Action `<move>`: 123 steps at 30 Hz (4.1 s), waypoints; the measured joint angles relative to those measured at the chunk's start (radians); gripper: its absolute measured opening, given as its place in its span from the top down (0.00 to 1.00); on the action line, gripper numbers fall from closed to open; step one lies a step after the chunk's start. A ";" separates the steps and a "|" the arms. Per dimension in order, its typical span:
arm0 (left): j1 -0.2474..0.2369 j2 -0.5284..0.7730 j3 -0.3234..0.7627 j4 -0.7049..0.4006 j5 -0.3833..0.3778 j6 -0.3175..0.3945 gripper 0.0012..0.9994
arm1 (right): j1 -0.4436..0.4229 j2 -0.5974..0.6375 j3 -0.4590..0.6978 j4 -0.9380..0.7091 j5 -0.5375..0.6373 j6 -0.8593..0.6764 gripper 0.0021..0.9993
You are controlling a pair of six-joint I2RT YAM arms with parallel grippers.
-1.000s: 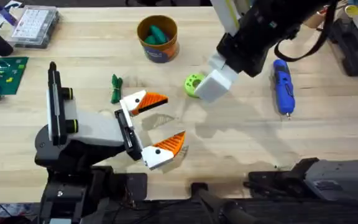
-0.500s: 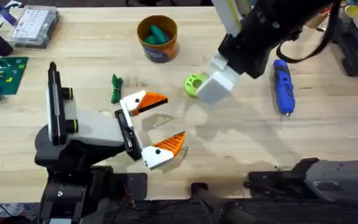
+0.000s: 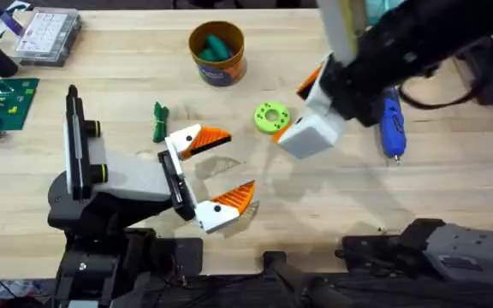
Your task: Pick up the gripper from the table and insert it into the empty holder that is missing its gripper. Then pick up a screw, insert it into the mounting hole, and use the screwdriver to tighten it. Finally, clean up the table by picking up the vegetable and placing it into the bucket.
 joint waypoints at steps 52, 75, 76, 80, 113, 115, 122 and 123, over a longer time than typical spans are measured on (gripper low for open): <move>0.000 0.000 0.000 0.151 -0.001 0.000 0.01 | 0.090 0.072 -0.137 0.263 -0.143 0.003 0.02; 0.000 0.000 0.000 0.125 -0.002 0.000 0.01 | 0.090 0.072 -0.137 0.251 -0.143 0.004 0.02; 0.000 0.000 0.000 0.113 -0.002 0.001 0.01 | 0.090 0.072 -0.137 0.248 -0.143 0.003 0.02; 0.000 0.000 0.000 0.035 -0.004 0.004 0.01 | 0.090 0.072 -0.137 0.243 -0.143 0.003 0.02; 0.000 0.000 0.000 -0.004 0.004 0.106 0.29 | 0.090 0.072 -0.137 0.241 -0.143 0.003 0.02; 0.000 0.000 0.000 -0.004 0.004 0.111 0.61 | 0.090 0.072 -0.137 0.241 -0.144 0.003 0.02; 0.000 0.000 0.000 -0.004 0.004 0.114 0.98 | 0.090 0.072 -0.137 0.240 -0.143 0.003 0.02; 0.000 0.000 0.000 -0.004 0.004 0.114 0.98 | 0.090 0.072 -0.137 0.240 -0.143 0.003 0.02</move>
